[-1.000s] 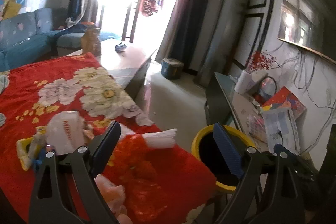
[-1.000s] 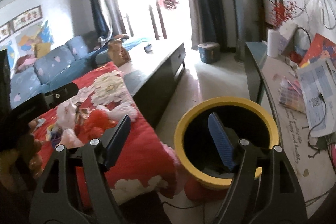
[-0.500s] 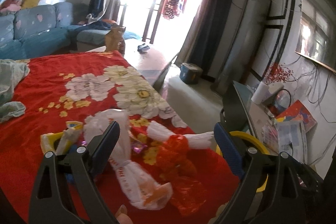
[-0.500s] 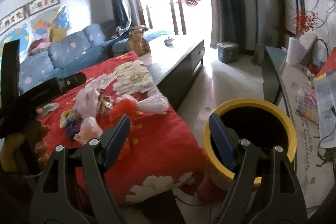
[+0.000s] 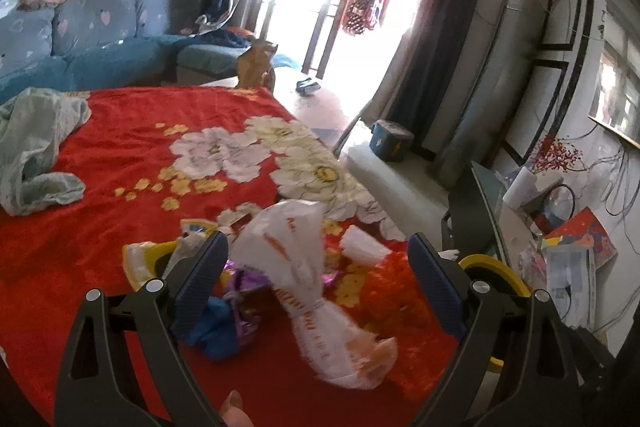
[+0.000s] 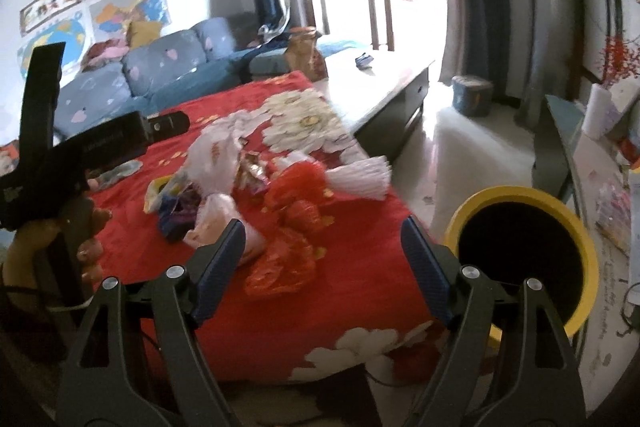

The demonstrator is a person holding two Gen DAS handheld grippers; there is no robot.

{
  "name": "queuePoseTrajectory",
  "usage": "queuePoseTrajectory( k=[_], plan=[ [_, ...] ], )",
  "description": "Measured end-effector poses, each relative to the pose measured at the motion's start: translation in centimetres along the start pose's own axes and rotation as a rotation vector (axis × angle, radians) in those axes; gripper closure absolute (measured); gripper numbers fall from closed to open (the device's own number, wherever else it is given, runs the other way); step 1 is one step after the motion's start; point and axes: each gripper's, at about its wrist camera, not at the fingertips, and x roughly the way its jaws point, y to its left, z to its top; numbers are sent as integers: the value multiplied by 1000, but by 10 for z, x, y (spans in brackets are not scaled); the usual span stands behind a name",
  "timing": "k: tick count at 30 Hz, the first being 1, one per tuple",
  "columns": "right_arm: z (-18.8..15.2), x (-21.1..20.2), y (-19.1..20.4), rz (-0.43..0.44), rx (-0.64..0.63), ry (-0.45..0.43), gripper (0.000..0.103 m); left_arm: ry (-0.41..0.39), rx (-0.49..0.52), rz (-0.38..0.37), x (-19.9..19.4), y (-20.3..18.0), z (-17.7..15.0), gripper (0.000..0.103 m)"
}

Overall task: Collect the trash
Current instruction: 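Grasp the white printed bag with the left tool while the right tool grasps the red plastic bag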

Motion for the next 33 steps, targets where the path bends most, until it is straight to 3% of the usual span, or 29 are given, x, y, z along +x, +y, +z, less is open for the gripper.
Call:
queuePoseTrajectory(
  k=[9,17,21,24,28,33],
  plan=[
    [-13,44,3,51,34,147,32,80,-14,-27,3,15,-12,16],
    [-24,67,-3,101,79,237,43,220,-51,-109,24,12,-32,25],
    [-29,73,-4,131,87,263,54,277,-33,-134,34,4,-45,28],
    [-32,78,-3,160,90,292,73,315,-39,-141,41,2,-51,31],
    [-36,77,0,180,79,302,88,372,-66,-145,54,7,-61,44],
    [-34,71,2,188,59,283,96,391,-57,-152,58,7,-66,57]
  ],
)
